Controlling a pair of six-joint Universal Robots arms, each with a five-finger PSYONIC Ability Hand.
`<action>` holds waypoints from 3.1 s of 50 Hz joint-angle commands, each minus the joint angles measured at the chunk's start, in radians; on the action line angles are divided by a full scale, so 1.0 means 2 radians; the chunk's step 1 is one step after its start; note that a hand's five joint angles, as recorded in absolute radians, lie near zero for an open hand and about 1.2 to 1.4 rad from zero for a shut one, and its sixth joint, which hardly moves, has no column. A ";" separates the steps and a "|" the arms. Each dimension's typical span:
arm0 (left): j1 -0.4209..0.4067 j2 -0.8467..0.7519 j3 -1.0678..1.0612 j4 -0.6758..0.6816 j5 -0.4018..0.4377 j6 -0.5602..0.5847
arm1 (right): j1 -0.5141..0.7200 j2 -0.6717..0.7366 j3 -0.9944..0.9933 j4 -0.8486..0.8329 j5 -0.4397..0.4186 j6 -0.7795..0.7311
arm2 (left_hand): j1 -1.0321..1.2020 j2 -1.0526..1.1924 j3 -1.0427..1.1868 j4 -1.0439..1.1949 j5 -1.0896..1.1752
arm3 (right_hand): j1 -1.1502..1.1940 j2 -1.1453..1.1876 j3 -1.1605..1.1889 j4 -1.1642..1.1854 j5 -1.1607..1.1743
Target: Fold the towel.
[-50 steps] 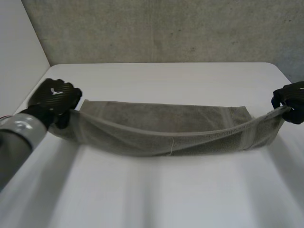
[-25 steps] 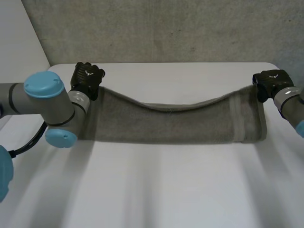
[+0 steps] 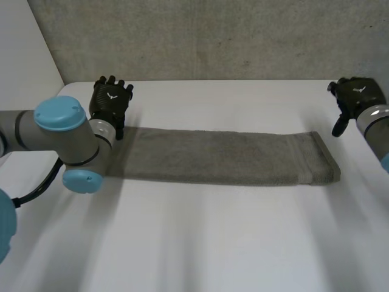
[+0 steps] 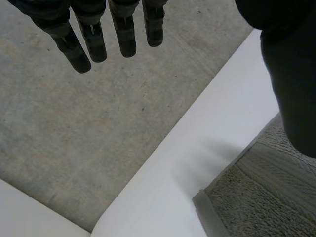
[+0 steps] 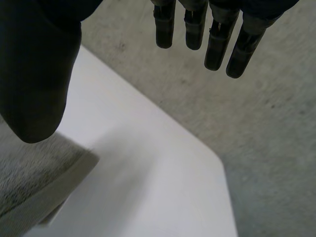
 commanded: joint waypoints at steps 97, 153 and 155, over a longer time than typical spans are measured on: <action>0.030 0.252 -0.249 -0.005 0.113 -0.213 | 0.321 0.092 -0.012 -0.022 -0.044 -0.173 | -0.046 -0.043 -0.037 -0.045 -0.112 | 0.019 0.012 0.013 0.008 0.020; -0.134 0.013 -0.099 -0.011 0.017 -0.110 | 0.096 -0.042 0.263 -0.074 0.015 -0.073 | -0.034 -0.031 -0.025 -0.033 -0.100 | 0.580 0.573 0.574 0.568 0.581; -0.142 0.031 -0.107 -0.011 0.010 -0.113 | 0.090 -0.045 0.258 -0.074 0.026 -0.103 | -0.034 -0.031 -0.025 -0.033 -0.100 | 0.580 0.573 0.574 0.568 0.581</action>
